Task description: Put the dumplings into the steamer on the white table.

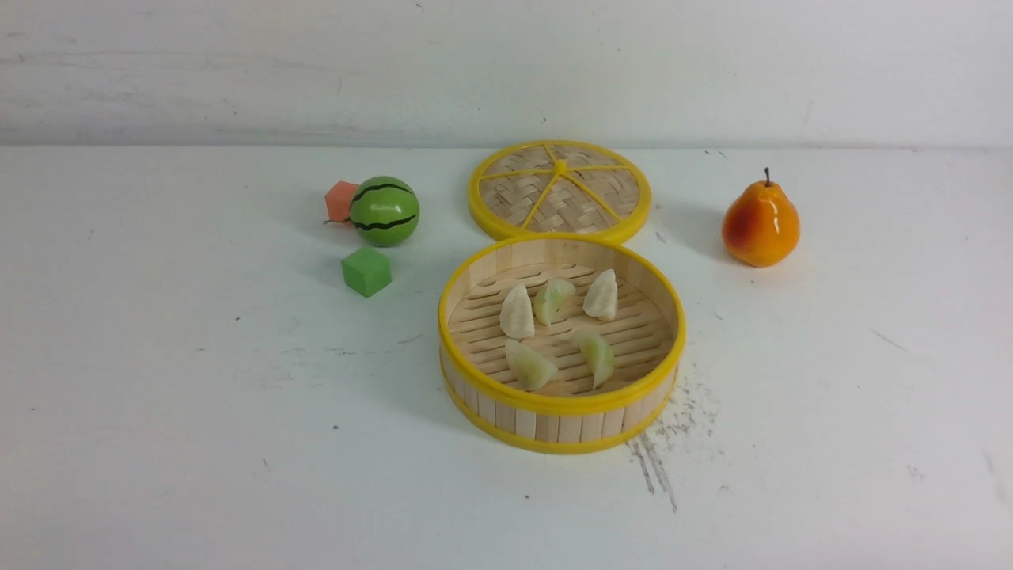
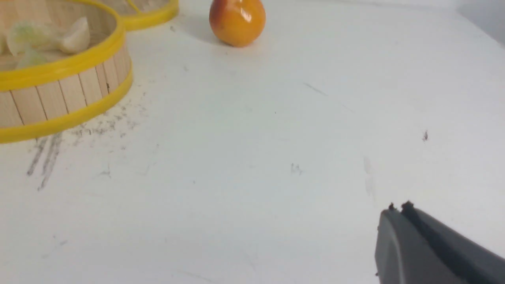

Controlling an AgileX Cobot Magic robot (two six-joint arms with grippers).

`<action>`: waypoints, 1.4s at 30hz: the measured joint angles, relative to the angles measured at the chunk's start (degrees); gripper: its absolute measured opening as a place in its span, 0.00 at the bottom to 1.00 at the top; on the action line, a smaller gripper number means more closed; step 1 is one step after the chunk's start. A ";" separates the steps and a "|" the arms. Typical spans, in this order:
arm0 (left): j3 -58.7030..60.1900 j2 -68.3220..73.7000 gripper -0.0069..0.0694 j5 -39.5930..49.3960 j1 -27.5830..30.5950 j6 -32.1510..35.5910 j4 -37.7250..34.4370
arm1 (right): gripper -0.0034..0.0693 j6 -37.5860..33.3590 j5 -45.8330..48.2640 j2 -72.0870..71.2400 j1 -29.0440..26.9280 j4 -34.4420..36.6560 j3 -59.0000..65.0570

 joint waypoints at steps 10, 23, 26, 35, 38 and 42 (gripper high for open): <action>0.00 0.00 0.08 0.00 0.00 0.00 0.00 | 0.02 0.00 2.30 0.00 0.00 0.00 -0.40; 0.00 0.00 0.10 0.00 0.00 0.00 0.00 | 0.03 -0.04 2.43 0.00 0.00 0.00 -0.42; 0.00 0.00 0.10 0.00 0.00 0.00 0.00 | 0.04 -0.04 2.43 0.00 -0.04 0.00 -0.42; 0.00 0.00 0.10 0.00 0.00 0.00 0.04 | 0.05 -0.04 2.43 0.00 -0.04 0.00 -0.42; 0.00 0.00 0.10 0.00 0.00 0.00 0.04 | 0.05 -0.04 2.43 0.00 -0.04 0.00 -0.42; 0.06 0.00 0.11 -0.06 0.00 0.00 -0.01 | 0.06 -0.04 2.43 0.00 -0.04 0.00 -0.42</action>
